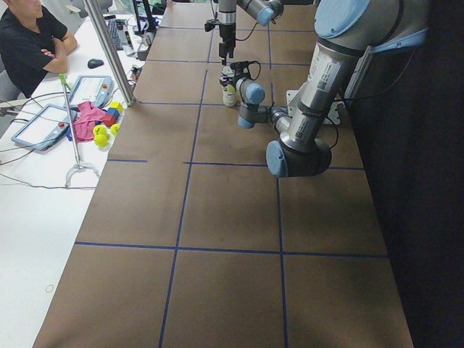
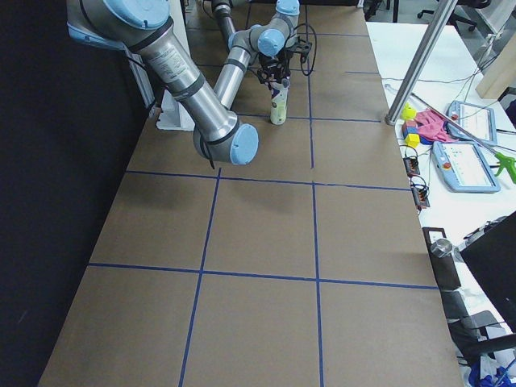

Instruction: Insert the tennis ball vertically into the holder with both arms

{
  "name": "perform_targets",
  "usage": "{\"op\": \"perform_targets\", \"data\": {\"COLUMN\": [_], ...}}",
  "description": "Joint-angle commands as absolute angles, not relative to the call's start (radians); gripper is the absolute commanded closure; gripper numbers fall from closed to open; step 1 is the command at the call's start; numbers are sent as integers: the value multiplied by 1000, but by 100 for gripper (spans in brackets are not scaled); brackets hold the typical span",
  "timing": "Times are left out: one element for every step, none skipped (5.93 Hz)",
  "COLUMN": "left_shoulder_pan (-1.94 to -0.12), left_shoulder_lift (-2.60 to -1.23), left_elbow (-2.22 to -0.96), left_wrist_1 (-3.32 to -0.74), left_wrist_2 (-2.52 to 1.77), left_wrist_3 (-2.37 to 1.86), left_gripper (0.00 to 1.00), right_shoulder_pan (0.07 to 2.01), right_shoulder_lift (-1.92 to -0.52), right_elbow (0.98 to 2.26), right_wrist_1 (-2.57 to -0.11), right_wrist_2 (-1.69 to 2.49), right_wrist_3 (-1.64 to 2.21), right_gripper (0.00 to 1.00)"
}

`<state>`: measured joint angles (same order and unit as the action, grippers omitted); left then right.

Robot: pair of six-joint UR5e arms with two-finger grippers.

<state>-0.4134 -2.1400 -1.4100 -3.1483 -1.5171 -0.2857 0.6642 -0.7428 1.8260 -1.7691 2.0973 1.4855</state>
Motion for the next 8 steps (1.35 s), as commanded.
{"op": "perform_targets", "data": {"left_shoulder_pan": [-457, -484, -509, -511, -511, -521, -558, -621], "left_shoulder_lift": [-2134, -2108, -2050, -1978, -1930, -1910, -1889, -1870], "left_elbow": [-1425, -1430, -1454, -1507, -1540, -1552, -1554, -1554], "left_wrist_1": [-3155, -3157, -3161, -3160, -3162, -3162, -3160, -3149], "left_wrist_2": [-1519, -1523, -1545, -1581, -1583, -1615, -1640, -1644], "left_wrist_3": [-291, -287, -287, -290, -290, -290, -299, -301], "left_gripper": [9, 1, 0, 0, 0, 0, 0, 0], "right_shoulder_pan": [734, 799, 877, 937, 996, 1044, 1101, 1186], "right_shoulder_lift": [-779, -848, -968, -1039, -1069, -1113, -1155, -1155], "right_elbow": [1850, 1880, 1949, 1951, 1948, 1927, 1878, 1788], "right_wrist_1": [-1769, -1769, -1769, -1769, -1775, -1772, -1770, -1769], "right_wrist_2": [2111, 2112, 2118, 2149, 2152, 2151, 2151, 2195], "right_wrist_3": [1470, 1397, 1247, 1117, 1038, 949, 793, 650], "right_gripper": [0, 0, 0, 0, 0, 0, 0, 0]}}
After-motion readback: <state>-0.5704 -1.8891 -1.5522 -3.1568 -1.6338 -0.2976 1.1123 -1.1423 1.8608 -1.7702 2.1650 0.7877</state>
